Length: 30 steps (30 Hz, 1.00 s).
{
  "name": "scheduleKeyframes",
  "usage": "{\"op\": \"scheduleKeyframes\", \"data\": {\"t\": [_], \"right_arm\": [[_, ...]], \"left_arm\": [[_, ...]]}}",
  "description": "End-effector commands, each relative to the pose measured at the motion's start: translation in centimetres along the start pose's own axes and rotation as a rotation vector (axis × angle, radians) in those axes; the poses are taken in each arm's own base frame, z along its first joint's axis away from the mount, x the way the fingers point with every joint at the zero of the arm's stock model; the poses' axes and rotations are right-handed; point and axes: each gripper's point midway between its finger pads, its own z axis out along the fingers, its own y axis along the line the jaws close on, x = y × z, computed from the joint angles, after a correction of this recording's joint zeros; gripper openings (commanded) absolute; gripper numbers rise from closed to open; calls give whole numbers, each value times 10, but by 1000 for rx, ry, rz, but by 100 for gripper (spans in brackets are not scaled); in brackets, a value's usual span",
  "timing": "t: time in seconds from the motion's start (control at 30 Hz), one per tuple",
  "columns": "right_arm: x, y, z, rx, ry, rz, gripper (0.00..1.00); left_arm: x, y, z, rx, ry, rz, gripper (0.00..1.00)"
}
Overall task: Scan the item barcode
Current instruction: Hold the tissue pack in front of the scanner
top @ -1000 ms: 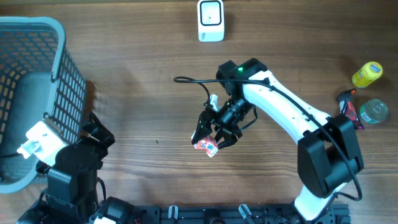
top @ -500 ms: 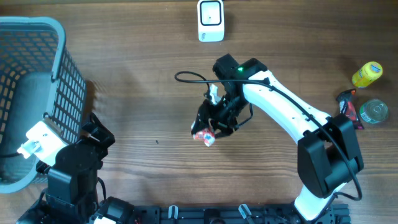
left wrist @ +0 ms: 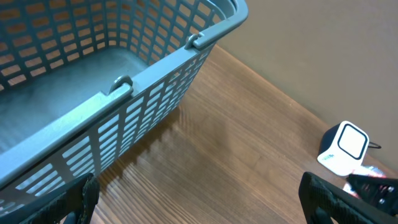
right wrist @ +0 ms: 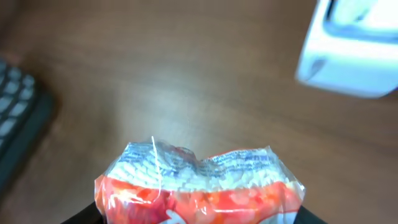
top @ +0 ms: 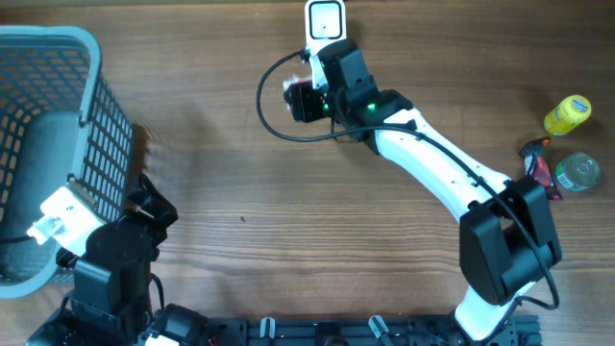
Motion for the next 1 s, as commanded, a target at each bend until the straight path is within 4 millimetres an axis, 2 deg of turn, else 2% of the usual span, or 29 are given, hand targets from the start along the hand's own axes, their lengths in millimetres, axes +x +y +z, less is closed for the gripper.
{"op": "scheduleKeyframes", "data": {"t": [0.0,0.1,0.2,0.3,0.4,0.57,0.67,0.83,0.97], "right_arm": [[-27,-25,0,165,-106,-118,59],[-46,-31,12,177,-203,-192,59],[-52,-42,29,186,-253,-203,59],[-60,-57,42,199,-315,-197,64],[-74,-71,43,212,-390,-185,65],[-105,-90,31,231,-543,-171,65],[-108,-96,37,229,-586,-169,66],[-102,-102,62,221,-618,-170,67],[-114,-104,81,219,-631,-172,69]], "left_arm": [[2,0,2,-8,6,-14,100],[2,0,2,-8,6,-13,100],[2,0,3,-9,7,-12,100],[3,1,3,-14,10,-8,100],[4,1,5,-26,11,0,100],[12,7,14,-75,12,31,100],[14,7,18,-83,7,33,100],[12,9,18,-96,-6,35,100],[12,9,18,-97,-6,36,100]]}}
